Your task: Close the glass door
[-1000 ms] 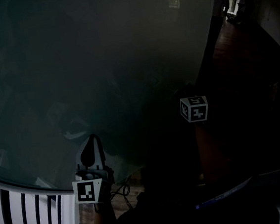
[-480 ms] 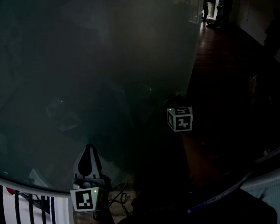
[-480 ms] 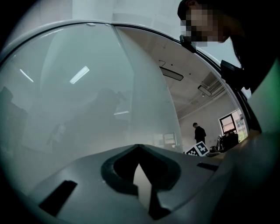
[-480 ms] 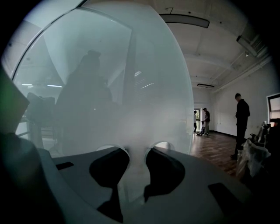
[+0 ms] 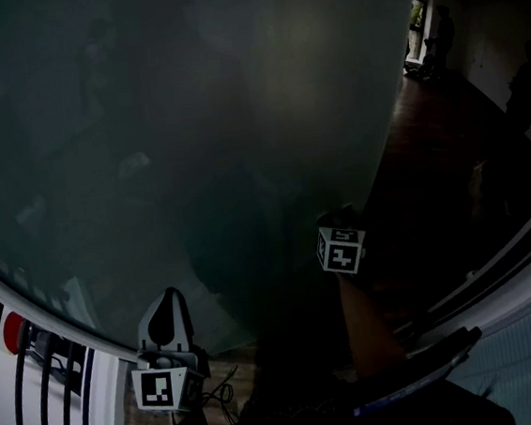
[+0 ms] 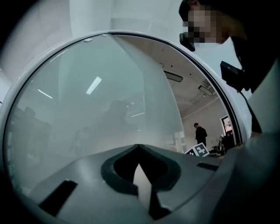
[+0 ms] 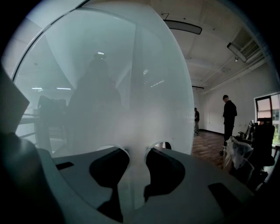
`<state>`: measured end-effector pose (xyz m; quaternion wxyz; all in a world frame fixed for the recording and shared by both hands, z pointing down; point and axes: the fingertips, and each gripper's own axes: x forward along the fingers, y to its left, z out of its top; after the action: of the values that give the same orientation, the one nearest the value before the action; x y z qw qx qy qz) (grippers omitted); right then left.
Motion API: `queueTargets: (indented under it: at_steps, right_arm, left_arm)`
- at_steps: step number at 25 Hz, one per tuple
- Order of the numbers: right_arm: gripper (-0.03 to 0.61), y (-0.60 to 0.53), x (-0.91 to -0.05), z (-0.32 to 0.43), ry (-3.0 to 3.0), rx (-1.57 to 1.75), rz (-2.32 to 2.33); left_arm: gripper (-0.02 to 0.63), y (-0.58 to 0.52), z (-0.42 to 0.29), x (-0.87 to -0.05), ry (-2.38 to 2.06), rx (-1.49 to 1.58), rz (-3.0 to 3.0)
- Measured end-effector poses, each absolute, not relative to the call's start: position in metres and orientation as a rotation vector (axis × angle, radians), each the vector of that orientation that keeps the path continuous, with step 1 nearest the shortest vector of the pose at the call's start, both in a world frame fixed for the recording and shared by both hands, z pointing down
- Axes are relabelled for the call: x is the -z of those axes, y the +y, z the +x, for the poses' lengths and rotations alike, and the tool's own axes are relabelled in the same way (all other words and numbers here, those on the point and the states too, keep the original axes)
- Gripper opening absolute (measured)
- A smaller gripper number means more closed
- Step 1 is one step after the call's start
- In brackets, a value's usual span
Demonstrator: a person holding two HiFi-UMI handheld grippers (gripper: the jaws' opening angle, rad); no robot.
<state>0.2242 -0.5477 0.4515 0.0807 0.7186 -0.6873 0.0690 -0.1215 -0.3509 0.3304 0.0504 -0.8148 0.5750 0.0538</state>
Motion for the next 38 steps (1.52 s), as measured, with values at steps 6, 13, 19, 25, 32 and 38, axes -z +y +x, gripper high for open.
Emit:
queueTargets:
  at_steps: [6,13,19,25,32,38]
  right_arm:
    - [0.120,-0.508,-0.450,0.215,-2.023,-0.187,2.195]
    - [0.120,-0.469,-0.455,0.214,-1.963,-0.224,2.228]
    - [0.120,-0.449,-0.444,0.219,-1.906,-0.226,2.282]
    - [0.120,-0.413,-0.441,0.216,-1.884,-0.222,2.306]
    - [0.120,-0.377,-0.431,0.205,-1.886,-0.206,2.298]
    - [0.120,-0.339,-0.420,0.194,-1.875,-0.185,2.314]
  left_arm:
    - [0.002,-0.327,-0.127,-0.322,1.679,-0.124,-2.466]
    - [0.002,-0.298,-0.142,-0.320,1.619,-0.121,-2.505]
    - [0.002,-0.280,-0.168,-0.314,1.624,-0.125,-2.516]
    - [0.002,-0.258,-0.181,-0.314,1.603,-0.132,-2.540]
    - [0.002,-0.235,-0.182,-0.311,1.551,-0.144,-2.594]
    - [0.002,-0.205,-0.190,-0.309,1.578,-0.170,-2.596]
